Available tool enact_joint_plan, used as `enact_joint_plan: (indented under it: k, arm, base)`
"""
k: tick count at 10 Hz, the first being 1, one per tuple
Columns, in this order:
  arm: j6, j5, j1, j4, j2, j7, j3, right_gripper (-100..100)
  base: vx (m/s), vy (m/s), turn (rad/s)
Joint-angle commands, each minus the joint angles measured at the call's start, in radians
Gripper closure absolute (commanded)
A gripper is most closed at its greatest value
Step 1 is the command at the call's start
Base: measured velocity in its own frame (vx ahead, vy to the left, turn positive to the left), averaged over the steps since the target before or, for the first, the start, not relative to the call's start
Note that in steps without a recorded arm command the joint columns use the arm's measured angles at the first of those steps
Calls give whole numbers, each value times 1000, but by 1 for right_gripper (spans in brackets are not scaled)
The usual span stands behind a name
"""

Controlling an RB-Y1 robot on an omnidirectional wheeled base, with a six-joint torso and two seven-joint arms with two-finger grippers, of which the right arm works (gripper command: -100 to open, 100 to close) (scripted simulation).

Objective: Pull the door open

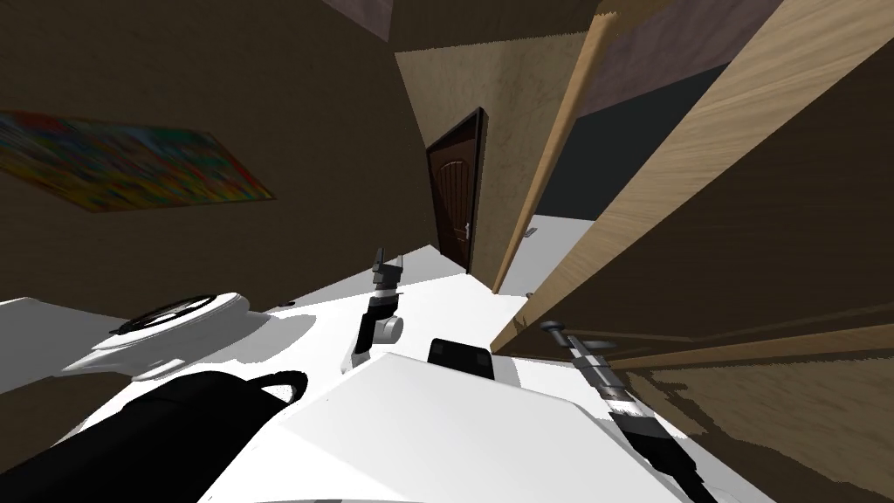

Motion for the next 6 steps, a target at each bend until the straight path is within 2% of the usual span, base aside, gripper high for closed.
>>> enact_joint_plan:
  k: [1,6]
  arm:
    - [0,0,0,0,0,0,0,100]
    - [-53,1,-1,48,-8,-6,8,100]
  base:
    - [-85,-26,19]
    - [-176,-74,162]
